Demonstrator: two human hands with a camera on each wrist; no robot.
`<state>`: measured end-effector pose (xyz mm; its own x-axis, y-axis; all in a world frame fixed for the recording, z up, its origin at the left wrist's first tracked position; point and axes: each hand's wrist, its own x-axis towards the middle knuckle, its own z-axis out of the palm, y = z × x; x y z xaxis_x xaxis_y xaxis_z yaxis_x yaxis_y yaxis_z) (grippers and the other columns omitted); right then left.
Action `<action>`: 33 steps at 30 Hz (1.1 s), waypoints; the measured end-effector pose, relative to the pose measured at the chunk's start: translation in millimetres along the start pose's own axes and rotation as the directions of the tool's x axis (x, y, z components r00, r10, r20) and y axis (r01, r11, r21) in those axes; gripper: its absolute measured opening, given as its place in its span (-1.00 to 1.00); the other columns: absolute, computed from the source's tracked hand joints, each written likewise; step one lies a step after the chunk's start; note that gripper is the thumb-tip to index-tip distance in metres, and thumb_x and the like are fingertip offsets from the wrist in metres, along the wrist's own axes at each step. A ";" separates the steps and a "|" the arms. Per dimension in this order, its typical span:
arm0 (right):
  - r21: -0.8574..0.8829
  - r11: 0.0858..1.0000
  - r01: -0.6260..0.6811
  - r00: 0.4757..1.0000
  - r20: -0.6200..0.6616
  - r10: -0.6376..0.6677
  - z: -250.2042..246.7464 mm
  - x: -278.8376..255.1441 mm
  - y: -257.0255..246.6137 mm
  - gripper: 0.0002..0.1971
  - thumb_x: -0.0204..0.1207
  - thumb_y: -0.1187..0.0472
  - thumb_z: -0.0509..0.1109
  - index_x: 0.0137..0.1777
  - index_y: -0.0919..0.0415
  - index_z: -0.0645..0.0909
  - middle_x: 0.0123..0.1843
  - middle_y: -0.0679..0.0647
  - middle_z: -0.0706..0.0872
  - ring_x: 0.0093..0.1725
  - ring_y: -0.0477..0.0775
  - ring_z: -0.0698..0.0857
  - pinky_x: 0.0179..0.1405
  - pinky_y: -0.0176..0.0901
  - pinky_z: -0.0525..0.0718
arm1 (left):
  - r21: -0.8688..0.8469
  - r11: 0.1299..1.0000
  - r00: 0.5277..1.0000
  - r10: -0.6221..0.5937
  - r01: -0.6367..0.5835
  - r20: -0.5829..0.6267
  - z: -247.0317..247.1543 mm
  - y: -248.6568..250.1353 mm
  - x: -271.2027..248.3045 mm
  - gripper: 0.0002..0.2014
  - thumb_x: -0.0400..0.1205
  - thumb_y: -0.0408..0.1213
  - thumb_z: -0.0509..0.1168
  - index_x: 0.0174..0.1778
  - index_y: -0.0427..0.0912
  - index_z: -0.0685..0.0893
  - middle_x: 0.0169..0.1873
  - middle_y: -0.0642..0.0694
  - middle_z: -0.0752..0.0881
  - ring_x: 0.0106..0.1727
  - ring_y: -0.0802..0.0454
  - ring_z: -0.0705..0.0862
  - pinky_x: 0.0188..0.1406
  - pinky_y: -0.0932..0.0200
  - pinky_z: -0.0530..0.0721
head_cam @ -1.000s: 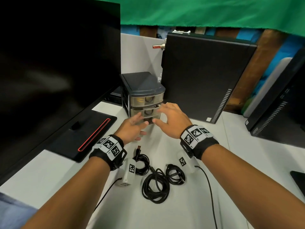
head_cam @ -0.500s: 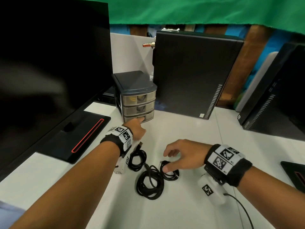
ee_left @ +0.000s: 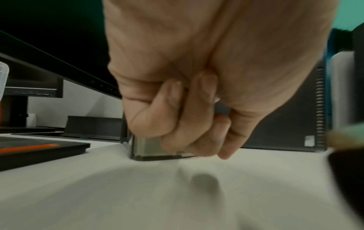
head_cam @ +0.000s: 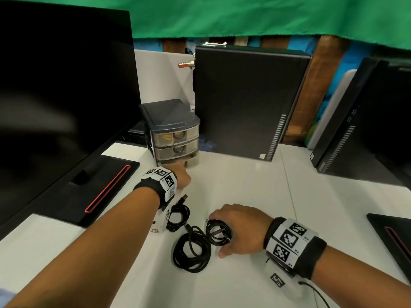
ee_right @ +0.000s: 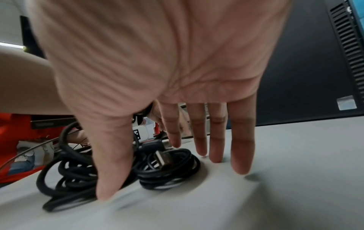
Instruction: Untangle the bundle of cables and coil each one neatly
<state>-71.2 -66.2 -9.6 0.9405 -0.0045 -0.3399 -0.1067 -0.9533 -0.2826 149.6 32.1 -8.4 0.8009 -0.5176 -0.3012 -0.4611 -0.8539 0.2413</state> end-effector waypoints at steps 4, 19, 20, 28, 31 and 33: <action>-0.046 0.998 0.031 0.998 -0.060 -0.034 5.8 3.2 0.6 -0.30 0.45 -0.18 0.52 0.57 -0.20 0.35 0.39 -0.11 0.58 0.37 0.02 0.51 0.31 -0.07 0.53 | 0.024 0.994 0.988 0.106 -0.109 0.109 -2.0 9.0 -23.2 -0.68 0.61 -0.25 0.23 0.25 -0.21 0.66 0.04 -0.20 0.80 -0.10 -0.14 0.77 -0.18 0.13 0.70; 0.320 0.939 -0.126 0.969 -0.163 0.186 -18.6 10.0 36.8 -0.61 0.31 -0.05 0.63 -0.02 -0.14 0.47 0.01 -0.09 0.70 -0.19 -0.02 0.71 -0.10 -0.05 0.75 | -0.459 0.887 0.989 -0.106 0.046 -0.106 0.7 -58.0 -22.4 -0.50 0.57 -0.15 0.39 0.48 0.11 0.58 0.28 -0.14 0.70 0.22 -0.14 0.72 0.13 0.08 0.71; 0.360 0.926 -0.112 0.965 -0.183 0.188 -26.4 13.0 37.2 -0.61 0.31 -0.02 0.65 -0.04 -0.12 0.49 0.03 -0.08 0.70 -0.22 -0.03 0.71 -0.15 -0.09 0.72 | -0.517 0.855 0.989 -0.110 0.045 -0.096 3.1 -61.9 -23.2 -0.49 0.59 -0.16 0.40 0.49 0.12 0.56 0.26 -0.16 0.72 0.19 -0.15 0.74 0.04 0.11 0.70; 0.299 0.954 -0.014 0.951 -0.291 0.105 -84.3 94.3 -14.7 -0.62 0.34 0.02 0.66 -0.01 0.04 0.54 -0.04 -0.01 0.74 -0.18 0.01 0.72 -0.13 -0.01 0.72 | -0.819 0.574 0.992 -0.114 0.018 -0.058 20.7 -78.4 -32.6 -0.37 0.58 -0.38 0.47 0.55 0.15 0.51 0.53 0.04 0.52 -0.10 -0.01 0.74 -0.39 0.21 0.65; 0.187 0.981 -0.058 0.957 -0.270 0.108 -81.4 129.9 -33.3 -0.66 0.31 0.02 0.62 -0.09 0.02 0.50 -0.10 0.03 0.72 -0.13 0.11 0.72 -0.13 0.05 0.75 | -0.833 0.553 0.995 -0.080 -0.004 -0.057 23.7 -77.8 -33.6 -0.32 0.54 -0.38 0.51 0.56 0.13 0.50 0.47 0.06 0.55 -0.26 0.03 0.70 -0.54 0.30 0.56; 0.094 0.992 -0.079 0.968 -0.232 0.099 -75.9 142.7 -41.0 -0.67 0.34 0.05 0.60 -0.08 0.05 0.49 -0.07 0.06 0.70 -0.08 0.14 0.70 -0.18 -0.04 0.67 | -0.841 0.542 0.998 -0.055 -0.005 -0.042 22.5 -77.8 -35.1 -0.32 0.55 -0.38 0.51 0.57 0.12 0.49 0.37 0.10 0.56 -0.26 0.03 0.70 -0.56 0.31 0.56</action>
<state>91.9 -50.7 21.6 0.9743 -0.1689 -0.1489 -0.2106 -0.9174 -0.3376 148.8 115.5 -37.4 0.8404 -0.4668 -0.2754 0.0674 -0.4142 0.9077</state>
